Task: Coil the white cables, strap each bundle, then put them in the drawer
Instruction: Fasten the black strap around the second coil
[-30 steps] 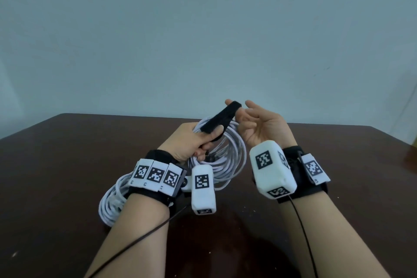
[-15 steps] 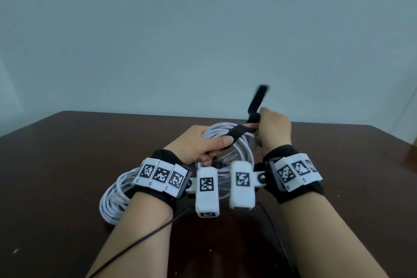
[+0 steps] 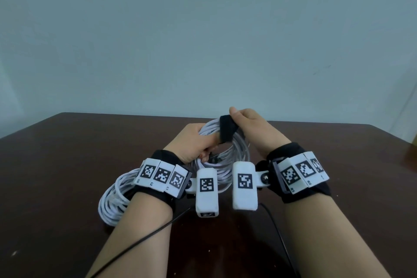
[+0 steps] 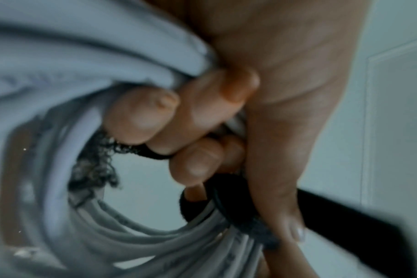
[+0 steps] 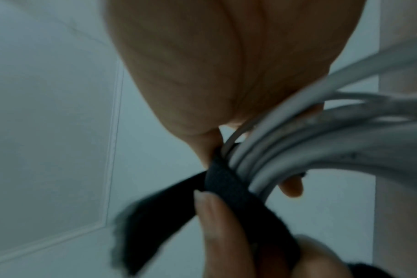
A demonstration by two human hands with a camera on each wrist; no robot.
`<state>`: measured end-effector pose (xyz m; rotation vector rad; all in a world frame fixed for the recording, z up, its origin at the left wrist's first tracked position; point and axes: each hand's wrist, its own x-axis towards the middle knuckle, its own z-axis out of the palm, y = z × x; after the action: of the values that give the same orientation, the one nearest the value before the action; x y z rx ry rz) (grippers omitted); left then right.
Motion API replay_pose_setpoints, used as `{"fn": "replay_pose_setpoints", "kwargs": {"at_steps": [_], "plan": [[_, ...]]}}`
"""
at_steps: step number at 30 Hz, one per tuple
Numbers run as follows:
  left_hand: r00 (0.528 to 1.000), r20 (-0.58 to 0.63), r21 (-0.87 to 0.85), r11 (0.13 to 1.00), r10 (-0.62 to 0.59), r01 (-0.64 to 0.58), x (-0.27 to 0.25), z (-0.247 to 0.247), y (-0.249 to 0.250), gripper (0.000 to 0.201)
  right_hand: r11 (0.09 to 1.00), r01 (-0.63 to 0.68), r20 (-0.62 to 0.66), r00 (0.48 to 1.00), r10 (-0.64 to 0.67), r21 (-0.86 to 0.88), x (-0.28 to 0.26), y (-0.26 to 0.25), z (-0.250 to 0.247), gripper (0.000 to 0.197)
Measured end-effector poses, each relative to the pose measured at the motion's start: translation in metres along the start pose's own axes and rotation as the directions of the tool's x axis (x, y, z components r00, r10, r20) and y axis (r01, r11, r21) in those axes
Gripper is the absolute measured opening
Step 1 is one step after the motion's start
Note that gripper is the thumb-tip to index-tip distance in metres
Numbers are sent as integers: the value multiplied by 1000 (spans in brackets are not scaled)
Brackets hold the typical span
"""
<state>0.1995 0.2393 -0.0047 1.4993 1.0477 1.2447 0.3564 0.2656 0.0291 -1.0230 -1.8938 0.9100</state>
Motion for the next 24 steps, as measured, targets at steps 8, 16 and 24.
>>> {"fn": "replay_pose_setpoints", "kwargs": {"at_steps": [8,16,24], "plan": [[998,-36,-294,955,-60,47,-4,-3,6,30,999,50,188,981,-48,-6,-5,4,-4,37],[994,-35,-342,936,-102,84,-2,4,8,29,983,-64,206,978,28,170,-3,17,-8,43],[988,-121,-317,947,-97,54,1,7,9,29,991,-124,184,976,115,39,1,19,-4,39]]}}
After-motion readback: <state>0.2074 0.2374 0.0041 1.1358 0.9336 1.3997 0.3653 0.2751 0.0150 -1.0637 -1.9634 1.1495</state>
